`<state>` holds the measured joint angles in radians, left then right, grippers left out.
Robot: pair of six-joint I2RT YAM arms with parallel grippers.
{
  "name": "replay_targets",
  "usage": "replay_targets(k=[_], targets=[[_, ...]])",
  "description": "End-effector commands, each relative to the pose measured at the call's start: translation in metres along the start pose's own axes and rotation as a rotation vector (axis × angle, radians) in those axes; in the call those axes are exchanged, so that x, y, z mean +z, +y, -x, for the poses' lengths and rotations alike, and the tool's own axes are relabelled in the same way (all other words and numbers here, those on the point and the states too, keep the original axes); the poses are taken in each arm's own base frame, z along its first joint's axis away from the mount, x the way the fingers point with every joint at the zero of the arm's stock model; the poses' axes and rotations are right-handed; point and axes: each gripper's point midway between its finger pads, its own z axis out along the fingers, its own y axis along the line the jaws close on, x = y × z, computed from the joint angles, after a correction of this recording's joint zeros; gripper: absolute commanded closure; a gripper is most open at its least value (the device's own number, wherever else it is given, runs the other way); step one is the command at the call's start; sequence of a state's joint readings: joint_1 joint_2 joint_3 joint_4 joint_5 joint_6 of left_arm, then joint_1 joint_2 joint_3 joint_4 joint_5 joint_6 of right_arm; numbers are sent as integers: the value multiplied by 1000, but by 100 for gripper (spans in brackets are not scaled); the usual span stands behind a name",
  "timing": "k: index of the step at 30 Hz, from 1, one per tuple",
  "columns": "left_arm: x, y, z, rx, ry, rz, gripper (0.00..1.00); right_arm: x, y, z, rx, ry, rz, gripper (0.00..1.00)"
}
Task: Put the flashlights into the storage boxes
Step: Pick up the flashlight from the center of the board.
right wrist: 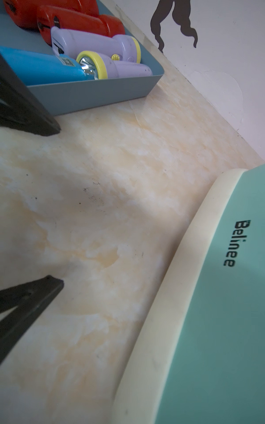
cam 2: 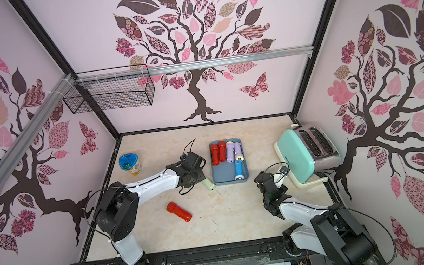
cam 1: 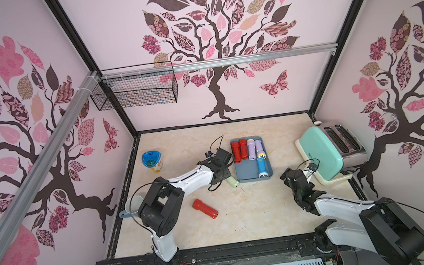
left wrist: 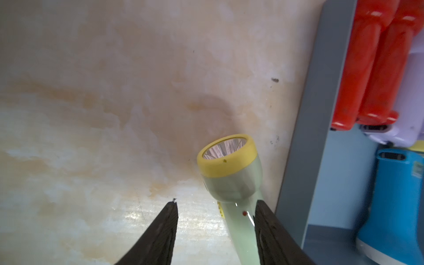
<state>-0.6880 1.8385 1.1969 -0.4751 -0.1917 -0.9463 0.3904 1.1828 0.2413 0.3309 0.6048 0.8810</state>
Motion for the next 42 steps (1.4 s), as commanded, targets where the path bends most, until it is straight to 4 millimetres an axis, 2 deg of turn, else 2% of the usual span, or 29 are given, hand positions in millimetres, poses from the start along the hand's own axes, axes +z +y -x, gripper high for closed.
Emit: replay_targets(k=[1,5,11,18,23,28,31,36,40,42], targets=[[2,-8,4,10,-9,15,43,1,12,4,-21,5,11,1],[12,-8,-7,11,24,22,43,1,11,3,-7,-3,16,1],[23,-10,-14,35,46,41,44,-1,22,1,-63,-4,18,1],[28,2,-21,80,64,101,55,-3,27,2,-83,-16,23,0],[17,12,-16,103,34,155,62,-5,26,3,-79,-26,23,1],[-10,12,3,122,-38,157,65,-7,29,5,-91,-31,18,0],[-32,-6,13,145,-83,105,66,-9,27,11,-89,-51,10,0],[-67,-65,24,273,-208,21,66,-9,21,10,-69,-61,-4,0],[-68,-108,29,351,-242,-20,65,-11,20,11,-66,-62,-7,1],[-59,-129,28,356,-216,-65,65,-10,18,10,-57,-64,-3,0]])
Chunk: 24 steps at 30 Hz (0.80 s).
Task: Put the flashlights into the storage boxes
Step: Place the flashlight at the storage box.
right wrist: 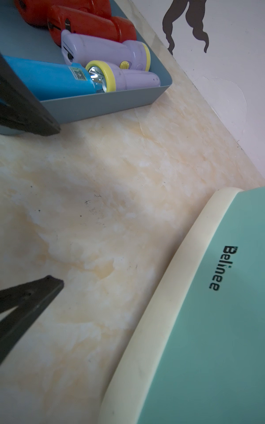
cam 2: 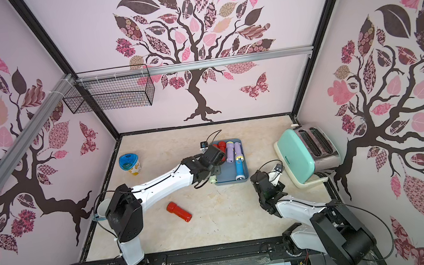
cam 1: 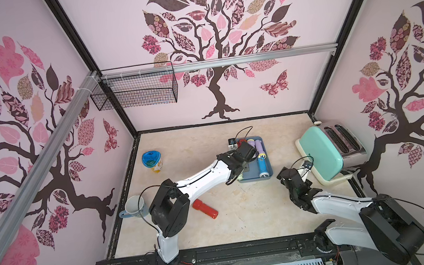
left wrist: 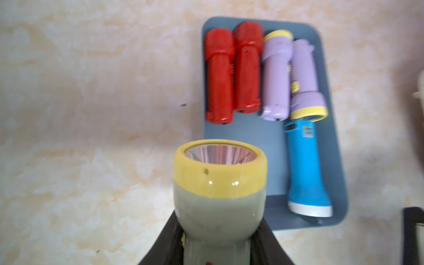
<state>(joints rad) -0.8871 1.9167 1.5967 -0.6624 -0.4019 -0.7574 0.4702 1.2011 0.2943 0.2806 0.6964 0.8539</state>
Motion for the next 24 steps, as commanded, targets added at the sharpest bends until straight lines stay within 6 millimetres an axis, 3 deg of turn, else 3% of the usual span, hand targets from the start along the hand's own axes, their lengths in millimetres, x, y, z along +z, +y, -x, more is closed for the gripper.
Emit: replay_targets(k=[1,3,8,11,15,24], targets=[[20,-25,14,50,-10,-37,64,-3,2,7,22,-30,2,0],[34,-39,15,80,-6,-50,64,-3,2,8,19,-31,-4,0],[68,-48,5,122,34,-12,64,-6,1,16,14,-61,-4,1],[77,-65,-1,95,80,-56,63,-6,-1,15,15,-68,-9,0],[83,-73,-6,64,95,-77,57,-10,9,21,-15,-81,1,1],[87,-92,-22,-15,166,-164,51,-10,2,17,-8,-90,-8,0]])
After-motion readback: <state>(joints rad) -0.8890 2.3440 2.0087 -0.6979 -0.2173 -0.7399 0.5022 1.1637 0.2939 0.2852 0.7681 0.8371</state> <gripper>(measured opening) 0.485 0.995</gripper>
